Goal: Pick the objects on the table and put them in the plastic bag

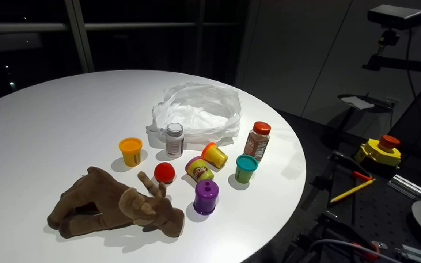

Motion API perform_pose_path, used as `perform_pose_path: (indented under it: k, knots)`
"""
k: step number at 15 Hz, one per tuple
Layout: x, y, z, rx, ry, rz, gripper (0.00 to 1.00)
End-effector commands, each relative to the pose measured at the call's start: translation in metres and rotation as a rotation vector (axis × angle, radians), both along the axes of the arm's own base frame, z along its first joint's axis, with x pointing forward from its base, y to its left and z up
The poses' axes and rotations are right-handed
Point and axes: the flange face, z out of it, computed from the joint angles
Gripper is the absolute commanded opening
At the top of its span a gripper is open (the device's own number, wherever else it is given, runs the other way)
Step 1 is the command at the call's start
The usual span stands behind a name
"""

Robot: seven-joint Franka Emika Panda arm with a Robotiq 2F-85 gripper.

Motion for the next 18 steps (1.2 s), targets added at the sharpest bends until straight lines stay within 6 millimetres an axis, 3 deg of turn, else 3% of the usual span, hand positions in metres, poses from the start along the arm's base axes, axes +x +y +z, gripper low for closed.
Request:
perform_pose_path:
  k: [1, 4, 13, 18]
  knots:
    - [0.011, -0.012, -0.014, -0.003, 0.018, -0.021, 1.00]
    - [0.025, -0.030, -0.047, -0.016, 0.076, -0.076, 1.00]
    - [0.098, -0.084, -0.141, -0.069, 0.083, -0.324, 1.00]
    - [0.115, -0.093, -0.194, -0.133, 0.096, -0.344, 1.00]
